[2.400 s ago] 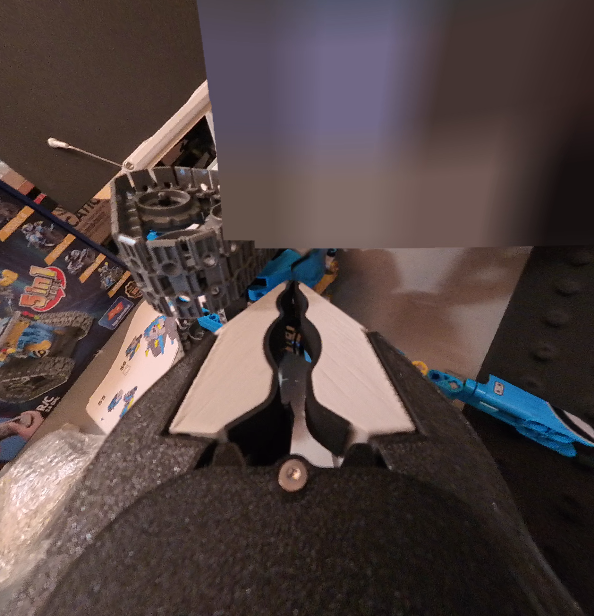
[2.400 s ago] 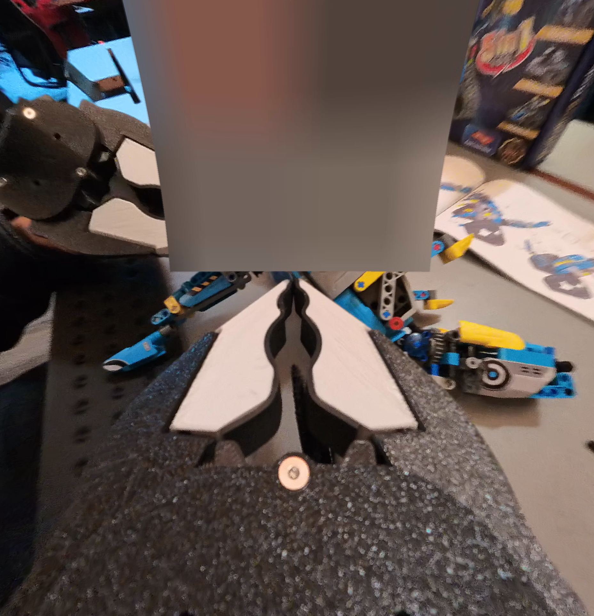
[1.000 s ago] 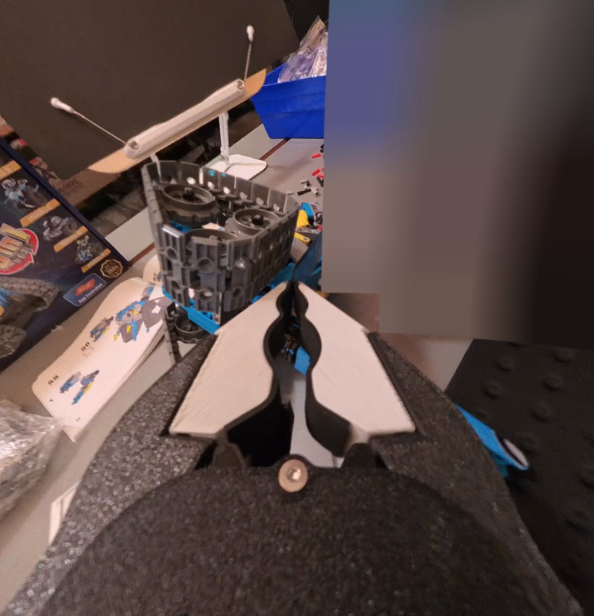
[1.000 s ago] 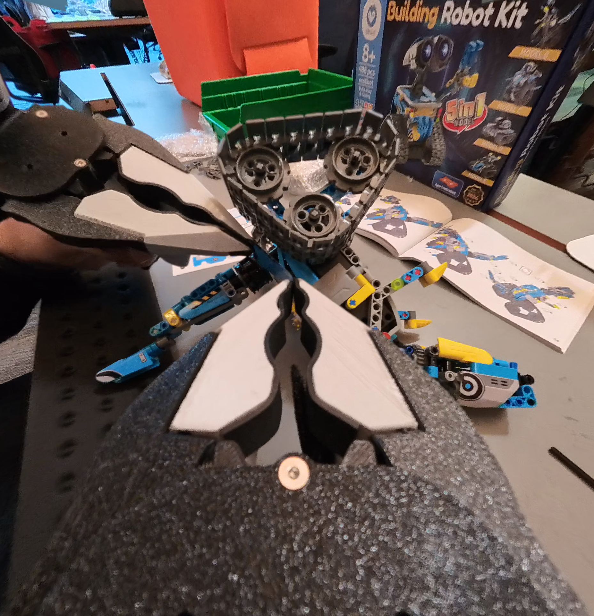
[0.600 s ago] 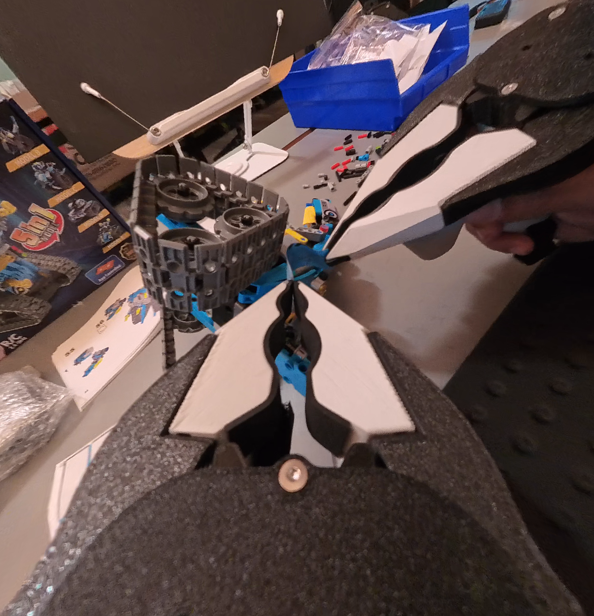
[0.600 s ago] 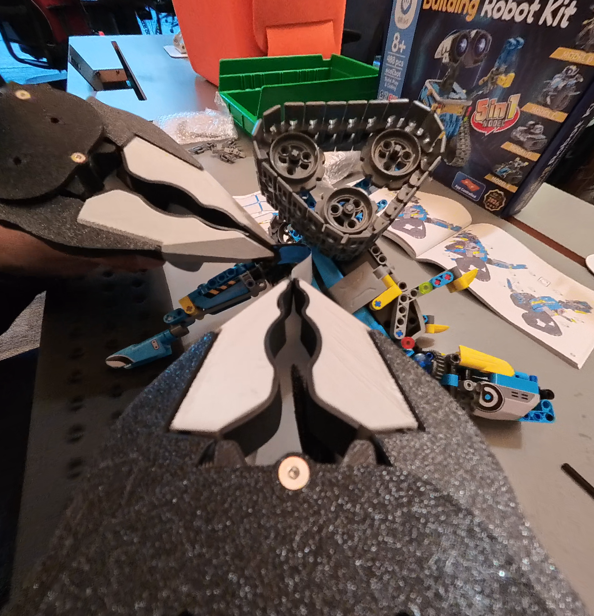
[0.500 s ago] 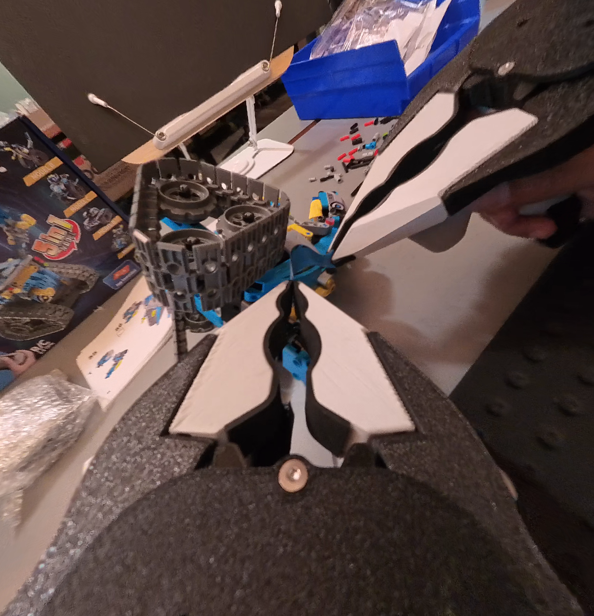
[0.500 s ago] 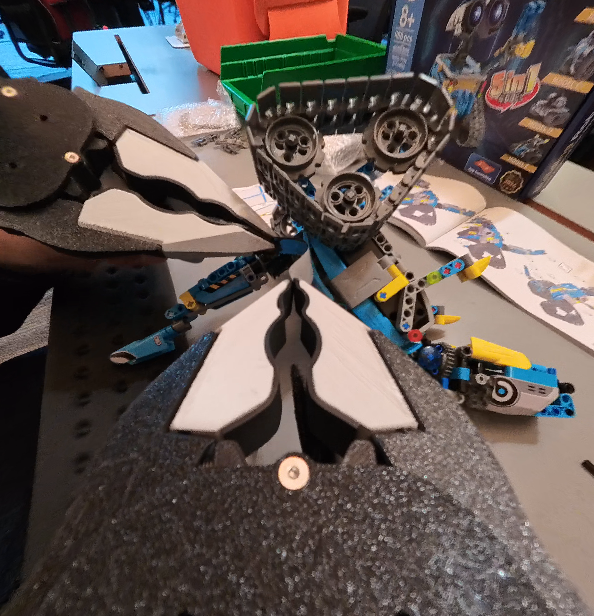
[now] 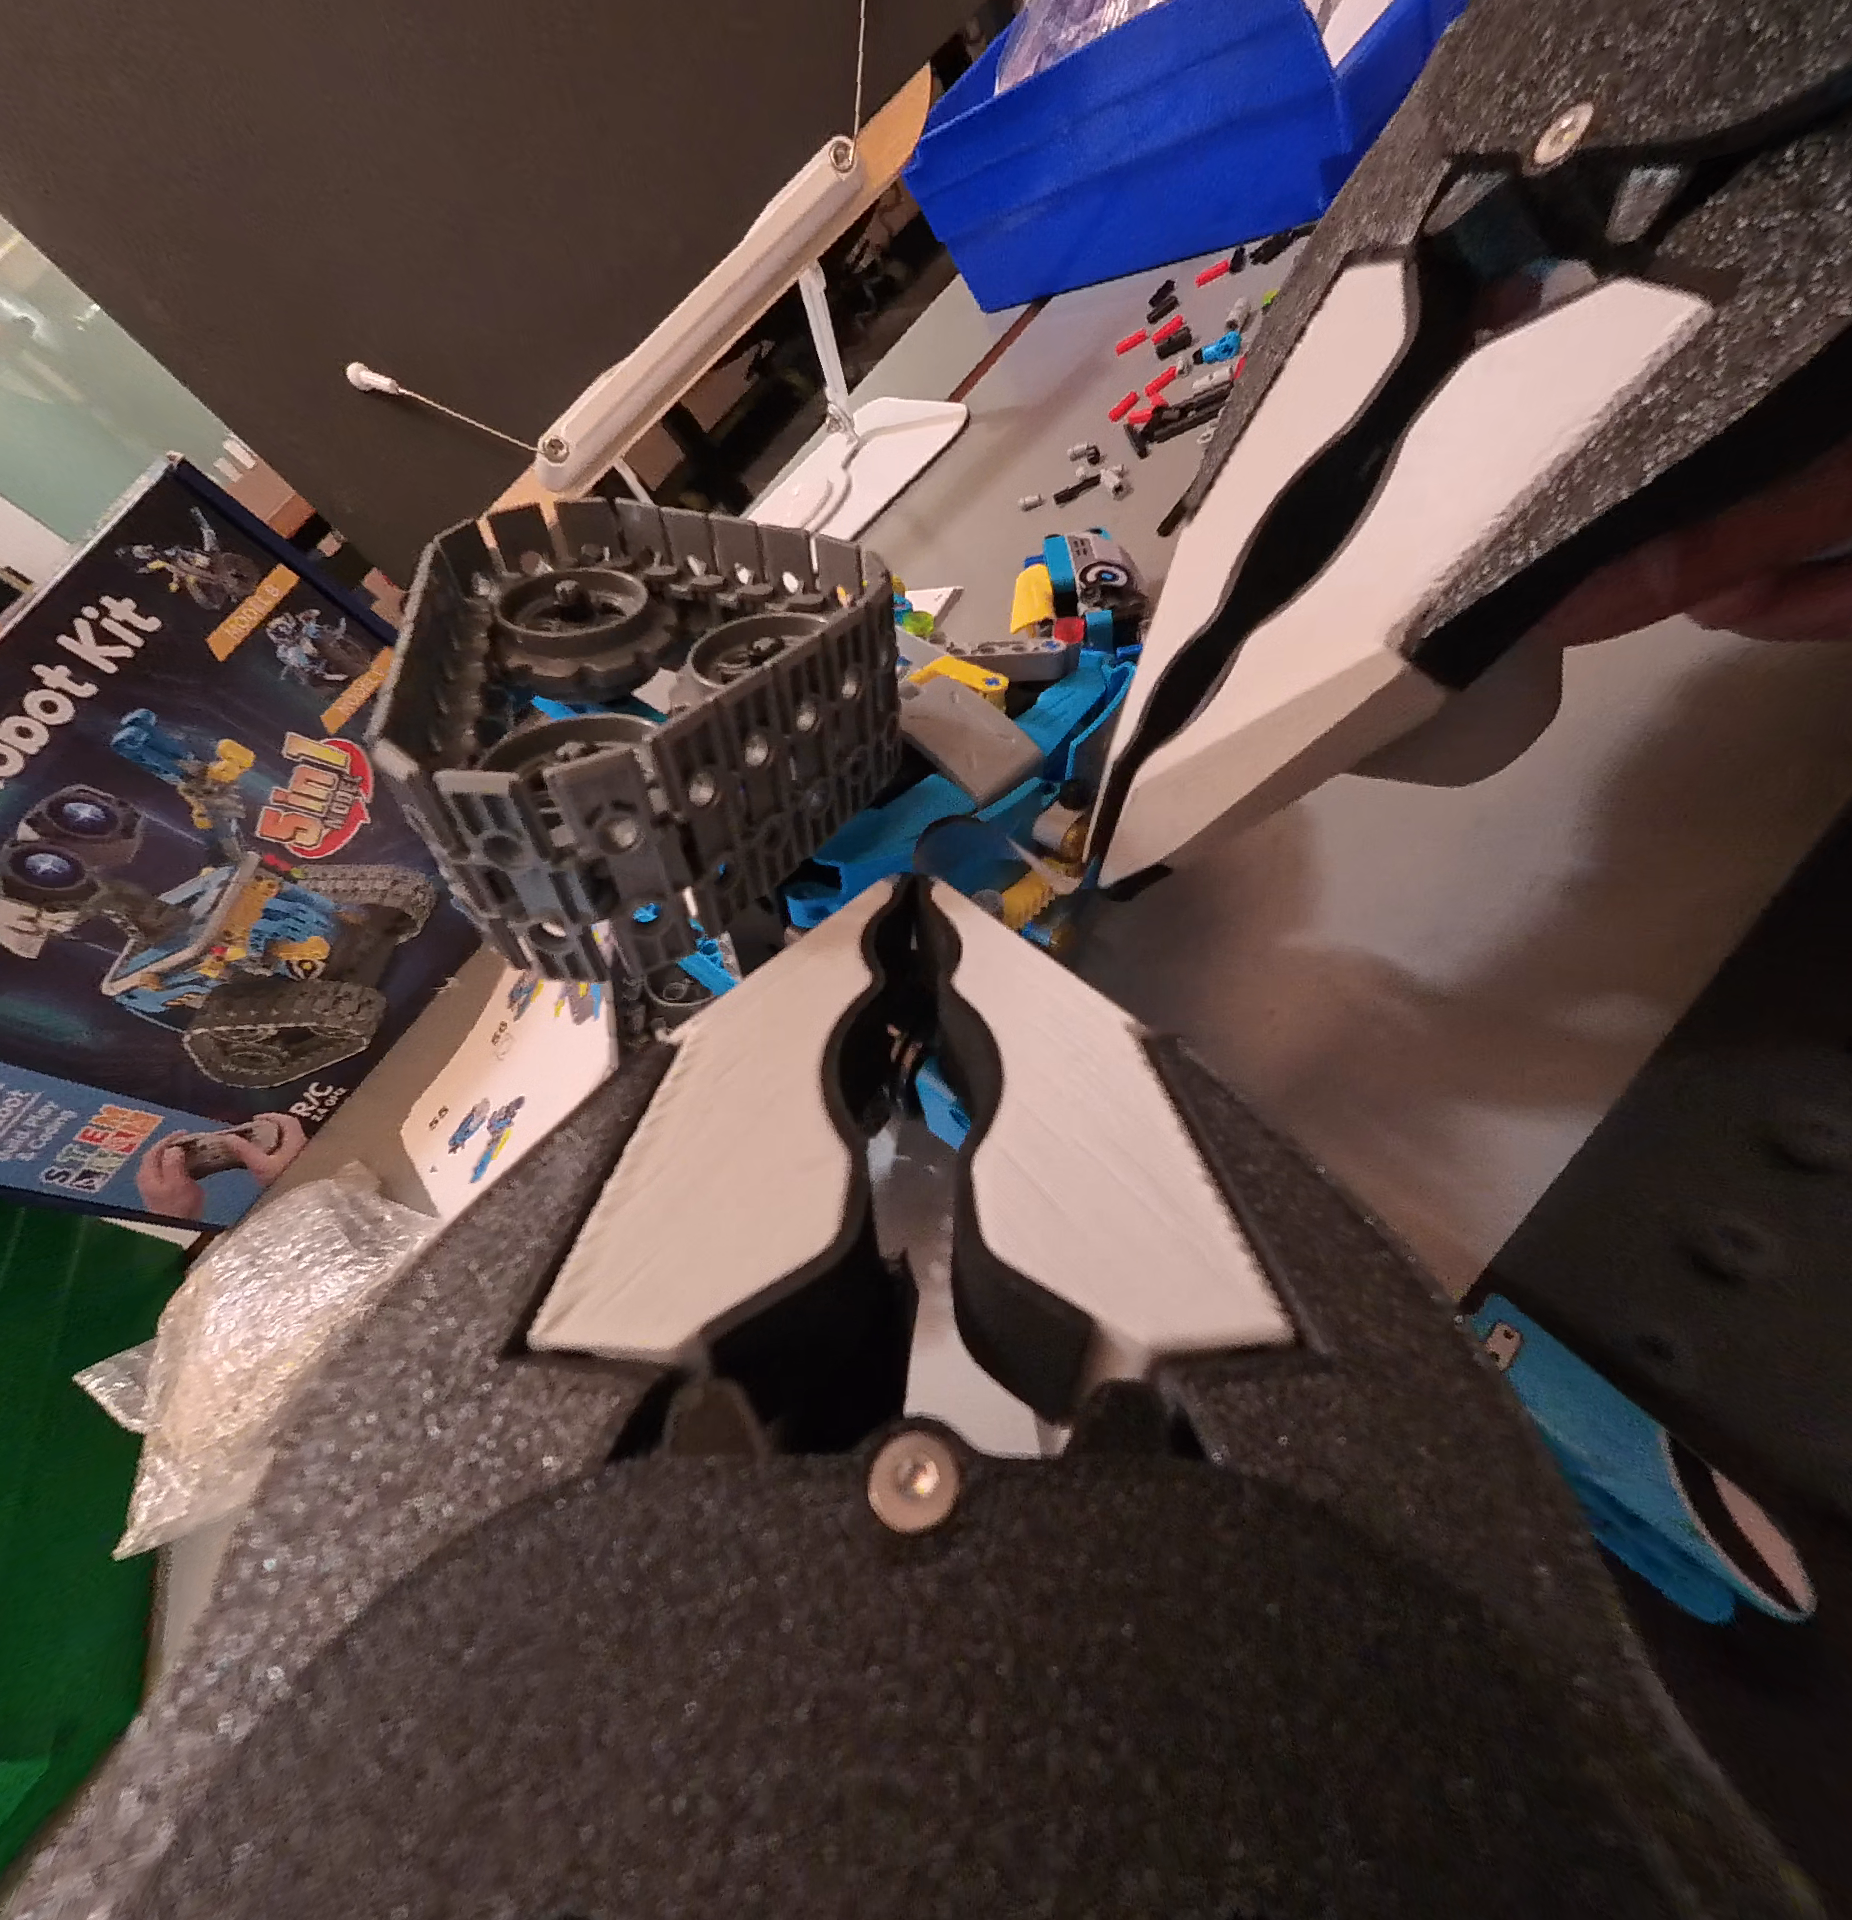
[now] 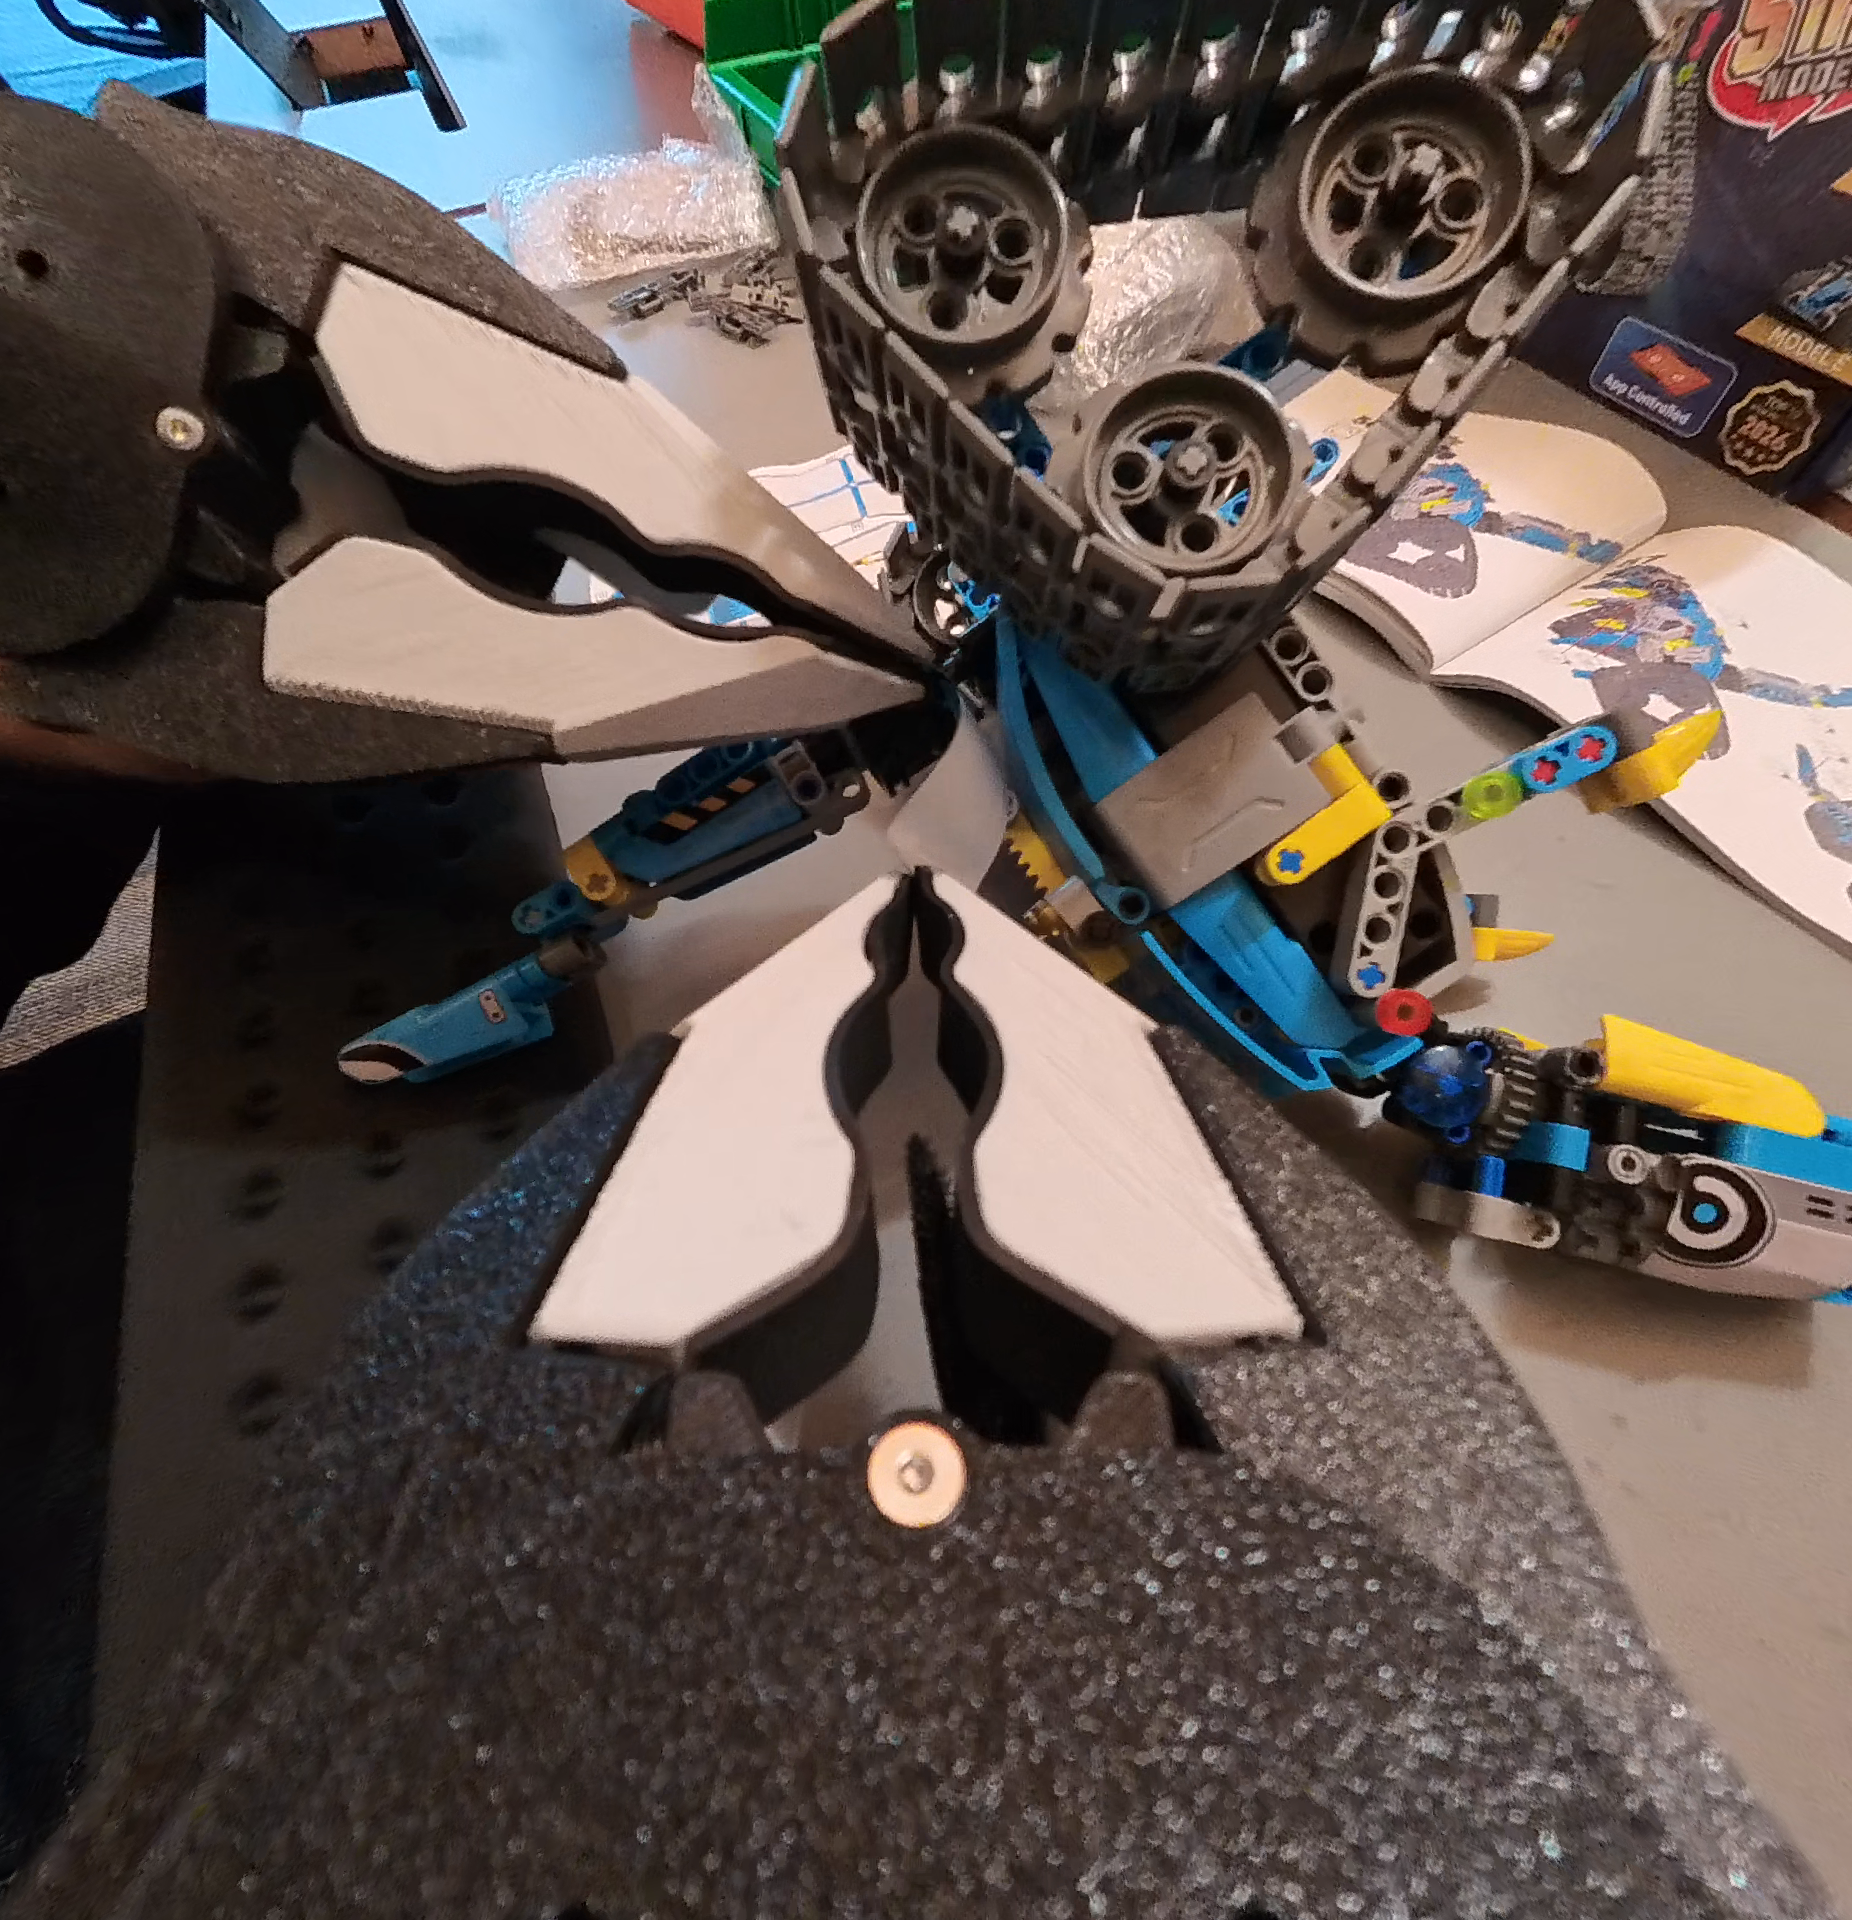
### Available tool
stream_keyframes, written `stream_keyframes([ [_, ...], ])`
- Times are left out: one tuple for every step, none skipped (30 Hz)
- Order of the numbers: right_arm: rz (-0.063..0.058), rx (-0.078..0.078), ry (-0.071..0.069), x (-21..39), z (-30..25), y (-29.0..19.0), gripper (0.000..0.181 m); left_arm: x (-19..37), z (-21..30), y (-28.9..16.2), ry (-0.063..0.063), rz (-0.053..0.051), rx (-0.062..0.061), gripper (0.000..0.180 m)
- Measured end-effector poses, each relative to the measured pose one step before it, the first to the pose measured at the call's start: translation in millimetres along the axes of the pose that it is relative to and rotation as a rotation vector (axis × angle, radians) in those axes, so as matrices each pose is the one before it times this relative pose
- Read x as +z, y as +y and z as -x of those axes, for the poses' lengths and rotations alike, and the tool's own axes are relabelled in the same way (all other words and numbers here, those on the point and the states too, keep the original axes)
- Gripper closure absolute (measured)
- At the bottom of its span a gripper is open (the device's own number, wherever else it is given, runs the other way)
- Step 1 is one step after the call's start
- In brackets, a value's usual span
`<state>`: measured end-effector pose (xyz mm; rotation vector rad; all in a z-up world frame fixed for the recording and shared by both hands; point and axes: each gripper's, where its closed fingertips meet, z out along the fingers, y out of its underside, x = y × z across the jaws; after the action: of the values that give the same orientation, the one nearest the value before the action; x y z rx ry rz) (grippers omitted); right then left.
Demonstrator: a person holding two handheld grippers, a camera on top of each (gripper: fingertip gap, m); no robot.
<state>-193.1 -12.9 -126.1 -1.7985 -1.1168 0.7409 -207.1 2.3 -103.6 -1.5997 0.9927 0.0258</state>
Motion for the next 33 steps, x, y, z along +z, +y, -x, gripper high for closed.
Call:
stream_keyframes([
  [0.0021,0.0051,0.001,0.27,-0.88,0.48,0.181,0.27,0.26,0.23,-0.0029,0.002,0.0039,0.18],
  [-0.0009,0.0073,-0.0014,-0.02,-0.59,0.07,0.181,0.4,0.02,0.55,-0.0001,0.0028,0.0025,0.18],
  [-0.0009,0.0079,-0.0004,-0.1,-0.74,0.1,0.181,0.53,-0.33,0.72,0.0023,0.003,0.0006,0.18],
  [-0.001,0.0072,-0.0001,0.02,-0.87,0.02,0.181,0.54,-0.14,0.67,0.0017,0.0023,-0.0014,0.18],
  [-0.0001,0.0093,-0.0024,0.27,-0.6,0.07,0.181,0.33,-0.09,0.49,0.0017,0.0027,-0.0019,0.18],
  [-0.0001,0.012,-0.0063,0.25,-0.22,0.14,0.181,0.31,-0.13,0.1,0.001,0.0009,0.0003,0.18],
  [-0.0028,0.0153,-0.0057,-0.08,-0.36,-0.38,0.181,0.24,0.08,0.08,-0.0009,0.0007,0.0027,0.18],
  [-0.0058,0.0175,-0.0102,-0.24,0.02,-0.71,0.181,0.36,-0.31,0.21,0.0008,0.0019,0.0024,0.18],
  [-0.0056,0.0212,-0.0121,-0.44,0.01,-0.64,0.181,0.28,-0.54,0.04,0.0021,0.0009,0.0008,0.18],
  [-0.0044,0.0257,-0.0104,-0.13,-0.68,-0.44,0.181,0.3,-0.5,0.13,0.0014,0.001,0.0007,0.18],
  [-0.0019,0.0264,-0.0135,0.02,-0.26,0.06,0.181,0.12,-0.09,0.29,-0.0002,0.0018,0.0007,0.18],
  [0.0008,0.0254,-0.0134,0.23,-0.39,0.56,0.181,0.0,0.23,0.11,-0.0016,-0.0002,-0.0001,0.18],
  [0.0007,0.0246,-0.0116,0.18,-0.42,0.53,0.181,0.05,0.05,0.03,0.0008,-0.0002,-0.002,0.18],
  [-0.0005,0.0224,-0.0127,0.0,-0.25,0.2,0.181,0.1,-0.05,0.08,0.0014,0.0002,-0.0029,0.18],
  [-0.0023,0.0215,-0.0122,-0.17,-0.11,-0.14,0.181,0.13,-0.05,0.19,-0.0007,0.0002,-0.0014,0.18],
  [-0.0003,0.0229,-0.0117,0.08,-0.22,0.16,0.181,0.04,-0.05,0.25,-0.0016,0.001,0.001,0.18],
  [0.0016,0.0242,-0.0125,0.25,-0.22,0.45,0.181,-0.03,0.18,0.09,-0.0034,0.0004,0.0032,0.18],
  [-0.0012,0.0254,-0.0171,-0.05,0.54,0.07,0.181,-0.43,0.3,-0.24,-0.0053,-0.0007,0.0037,0.18],
  [-0.0059,0.0278,-0.0246,-0.4,1.76,-0.78,0.181,-0.47,0.13,-0.36,-0.0035,-0.0014,0.0031,0.18],
  [-0.0064,0.0289,-0.0285,-0.66,2.32,-0.93,0.181,-0.83,0.17,-0.41,-0.0033,-0.0028,0.0023,0.18],
  [-0.0032,0.0281,-0.0255,-0.51,1.65,-0.43,0.181,-1.05,0.0,-0.36,-0.0011,-0.0027,-0.0001,0.18],
  [-0.0021,0.0257,-0.0227,-0.78,1.15,-0.3,0.181,-1.07,-0.49,-0.36,0.0025,-0.003,-0.0034,0.18],
  [-0.004,0.0196,-0.021,-1.03,1.38,-0.71,0.181,-1.42,0.24,-0.86,-0.0015,-0.006,-0.0028,0.18],
  [-0.0087,0.0149,-0.0224,-1.21,2.24,-1.47,0.181,-1.48,0.31,-0.93,-0.0006,-0.0063,-0.0016,0.18],
  [-0.0072,0.0122,-0.0106,-0.92,0.68,-1.01,0.181,-0.78,-0.72,-0.58,0.0078,-0.0032,-0.0057,0.18],
  [0.001,0.0072,0.0031,-0.22,-1.44,0.38,0.181,0.26,-1.01,0.31,0.0096,0.0005,-0.0088,0.18],
  [0.0048,0.0075,0.0065,0.35,-1.93,0.82,0.181,0.95,-0.49,1.03,0.0069,0.0051,-0.0035,0.18],
  [0.0032,0.0081,0.0025,0.45,-1.18,0.71,0.181,0.81,-0.12,1.03,0.0006,0.0065,0.0051,0.18],
  [0.0022,0.0061,0.0011,0.31,-0.82,0.47,0.181,0.32,0.58,0.47,-0.0053,0.003,0.0082,0.18],
  [0.0009,0.0032,0.006,0.09,-1.37,0.27,0.181,0.03,-0.07,0.04,-0.0014,0.001,0.003,0.18],
  [0.001,0.0022,0.0068,-0.05,-1.45,0.29,0.181,0.12,-1.01,0.07,0.0048,-0.0002,-0.0024,0.18],
  [0.0002,0.0046,0.0006,-0.05,-0.6,0.06,0.181,0.43,-0.87,0.18,0.0043,0.0008,-0.0015,0.18],
  [-0.001,0.0039,0.0018,-0.02,-0.68,-0.12,0.181,0.52,0.0,0.38,0.0001,0.0026,0.0018,0.18],
])
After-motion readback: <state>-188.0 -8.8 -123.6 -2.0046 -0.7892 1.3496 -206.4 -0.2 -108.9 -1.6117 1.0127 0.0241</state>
